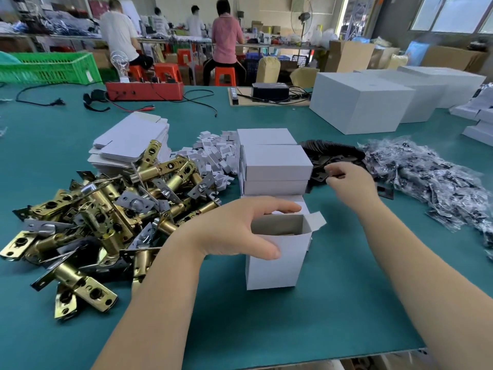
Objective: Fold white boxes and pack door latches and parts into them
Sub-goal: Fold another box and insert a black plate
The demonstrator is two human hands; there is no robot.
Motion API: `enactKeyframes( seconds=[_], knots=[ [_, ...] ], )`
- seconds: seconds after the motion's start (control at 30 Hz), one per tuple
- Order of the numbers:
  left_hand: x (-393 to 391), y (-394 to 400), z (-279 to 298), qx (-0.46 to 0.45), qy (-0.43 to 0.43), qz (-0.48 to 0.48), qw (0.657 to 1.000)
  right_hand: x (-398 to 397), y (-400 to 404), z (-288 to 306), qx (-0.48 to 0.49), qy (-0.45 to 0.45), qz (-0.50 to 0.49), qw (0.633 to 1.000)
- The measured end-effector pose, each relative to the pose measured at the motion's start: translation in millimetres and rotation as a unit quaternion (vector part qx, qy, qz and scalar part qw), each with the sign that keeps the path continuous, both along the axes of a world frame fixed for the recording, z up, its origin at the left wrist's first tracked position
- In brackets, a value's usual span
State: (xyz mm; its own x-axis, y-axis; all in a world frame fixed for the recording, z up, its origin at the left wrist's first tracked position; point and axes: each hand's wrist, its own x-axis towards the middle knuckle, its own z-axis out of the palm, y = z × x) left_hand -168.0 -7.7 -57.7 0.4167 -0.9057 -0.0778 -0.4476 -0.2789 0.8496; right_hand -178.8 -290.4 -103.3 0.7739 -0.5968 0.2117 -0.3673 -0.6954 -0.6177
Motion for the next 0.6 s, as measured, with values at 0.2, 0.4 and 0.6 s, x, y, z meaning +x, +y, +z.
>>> enactKeyframes(
  seconds=[0.2, 0.4, 0.6],
  knots=[
    [1, 0, -1, 0.006, -0.008, 0.007, 1.0, 36, -16, -26, -0.183, 0.152, 0.016, 0.971],
    [1, -1, -3, 0.005, -0.018, 0.007, 1.0, 40, -21, -31, -0.299, 0.144, 0.012, 0.943],
    [0, -2, -2, 0.001, -0.016, 0.012, 1.0, 22, -15, -37, -0.132, -0.065, -0.005, 0.989]
  ],
)
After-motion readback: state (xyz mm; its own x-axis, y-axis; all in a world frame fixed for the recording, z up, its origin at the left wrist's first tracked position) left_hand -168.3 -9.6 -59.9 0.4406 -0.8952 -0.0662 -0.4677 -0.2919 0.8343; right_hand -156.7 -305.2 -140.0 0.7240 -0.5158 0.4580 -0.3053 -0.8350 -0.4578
